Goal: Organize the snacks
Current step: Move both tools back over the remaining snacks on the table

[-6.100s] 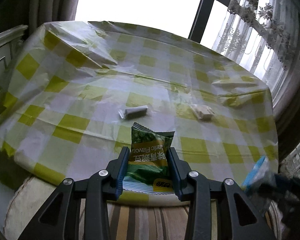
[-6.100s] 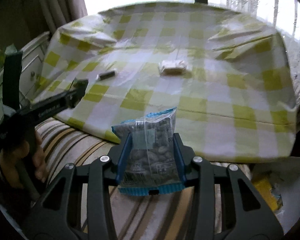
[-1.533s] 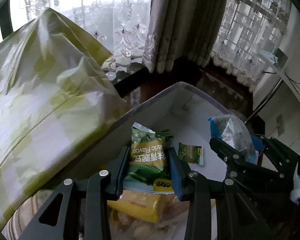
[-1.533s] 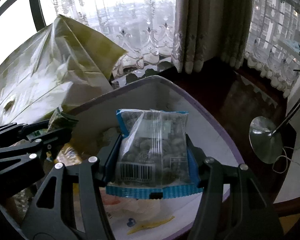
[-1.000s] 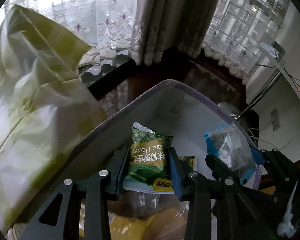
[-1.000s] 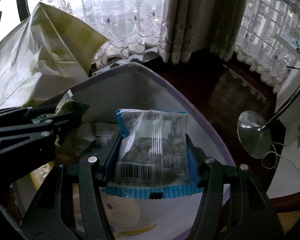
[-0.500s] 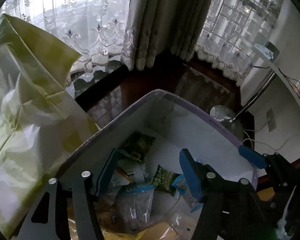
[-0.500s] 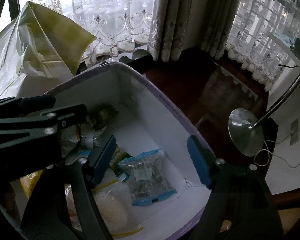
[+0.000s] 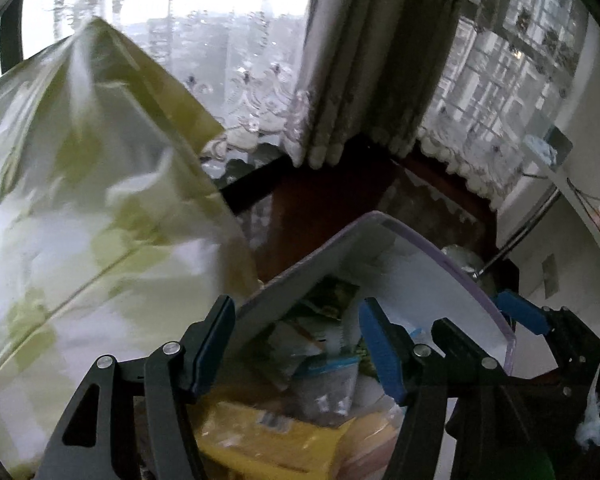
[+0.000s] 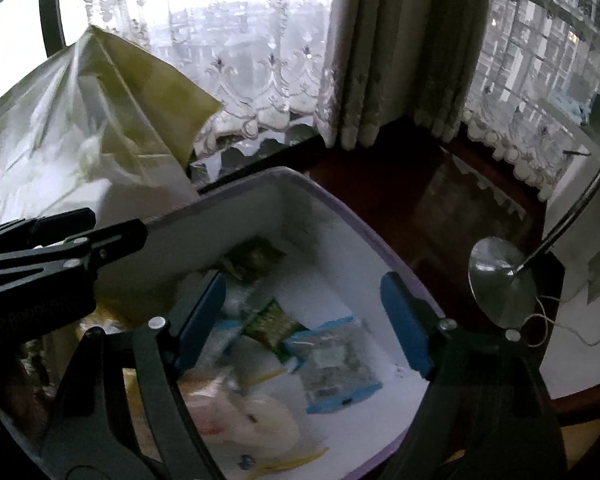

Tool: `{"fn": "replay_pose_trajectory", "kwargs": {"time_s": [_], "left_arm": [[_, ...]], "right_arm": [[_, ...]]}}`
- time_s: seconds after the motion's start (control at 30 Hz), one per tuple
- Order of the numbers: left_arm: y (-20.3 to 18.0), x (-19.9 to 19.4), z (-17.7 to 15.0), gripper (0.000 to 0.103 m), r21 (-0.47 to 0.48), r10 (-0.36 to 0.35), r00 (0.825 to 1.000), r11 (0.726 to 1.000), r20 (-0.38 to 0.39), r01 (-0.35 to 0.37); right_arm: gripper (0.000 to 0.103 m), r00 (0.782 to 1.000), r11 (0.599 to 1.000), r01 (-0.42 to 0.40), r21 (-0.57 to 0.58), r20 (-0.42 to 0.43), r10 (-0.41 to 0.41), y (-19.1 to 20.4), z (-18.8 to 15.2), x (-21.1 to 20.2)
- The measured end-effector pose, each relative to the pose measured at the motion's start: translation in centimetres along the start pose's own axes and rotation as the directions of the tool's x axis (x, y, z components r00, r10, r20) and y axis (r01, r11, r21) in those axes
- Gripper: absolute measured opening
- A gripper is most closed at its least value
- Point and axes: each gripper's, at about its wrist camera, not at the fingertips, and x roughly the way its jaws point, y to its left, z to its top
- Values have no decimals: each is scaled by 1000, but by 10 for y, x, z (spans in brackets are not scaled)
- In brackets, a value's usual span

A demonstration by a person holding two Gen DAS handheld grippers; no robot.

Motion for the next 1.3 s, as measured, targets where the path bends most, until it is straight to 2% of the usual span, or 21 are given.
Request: {"fn": "replay_pose_trajectory", "kwargs": {"time_s": [0.33,0.73,1.0,1.3], "left_arm": [[54,-37,-6,65,-81,30,998,996,58,-25],[123,-69,-18,65,-181,125,988,978,92,-107],[171,-91,-26,66,-230,192,975,960,116,-162],[223,-114,-43,66,-319,231,965,930,125,-182]], "right_arm": [[82,997,996,-67,-59,28,69,54,12,-15],[82,984,977,-170,-132,30,176,128,20,-25],[82,974,958,-215,-191,30,225,177,25,-33],[83,964,943,-255,-214,17,265,220,29,-30]]}}
